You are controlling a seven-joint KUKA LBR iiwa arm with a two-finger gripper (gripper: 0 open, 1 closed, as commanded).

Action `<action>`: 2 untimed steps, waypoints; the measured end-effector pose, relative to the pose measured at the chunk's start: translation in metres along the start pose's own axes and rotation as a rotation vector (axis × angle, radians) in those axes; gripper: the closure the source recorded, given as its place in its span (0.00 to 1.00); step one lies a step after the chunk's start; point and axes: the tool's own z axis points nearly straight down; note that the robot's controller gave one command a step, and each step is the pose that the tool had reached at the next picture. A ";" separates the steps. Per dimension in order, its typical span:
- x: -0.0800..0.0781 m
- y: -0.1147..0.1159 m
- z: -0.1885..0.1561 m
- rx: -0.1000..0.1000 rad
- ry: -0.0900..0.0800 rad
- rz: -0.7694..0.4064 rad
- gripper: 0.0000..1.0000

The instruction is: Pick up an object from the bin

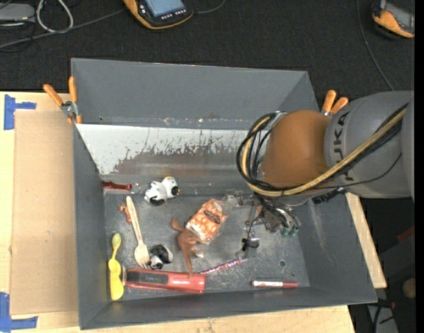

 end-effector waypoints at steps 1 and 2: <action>-0.008 -0.001 0.003 0.000 0.004 0.017 0.00; -0.031 0.008 0.015 0.000 0.000 -0.098 0.00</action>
Offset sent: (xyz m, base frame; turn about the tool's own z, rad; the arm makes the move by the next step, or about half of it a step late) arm 0.0530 0.0337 -0.0287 0.1850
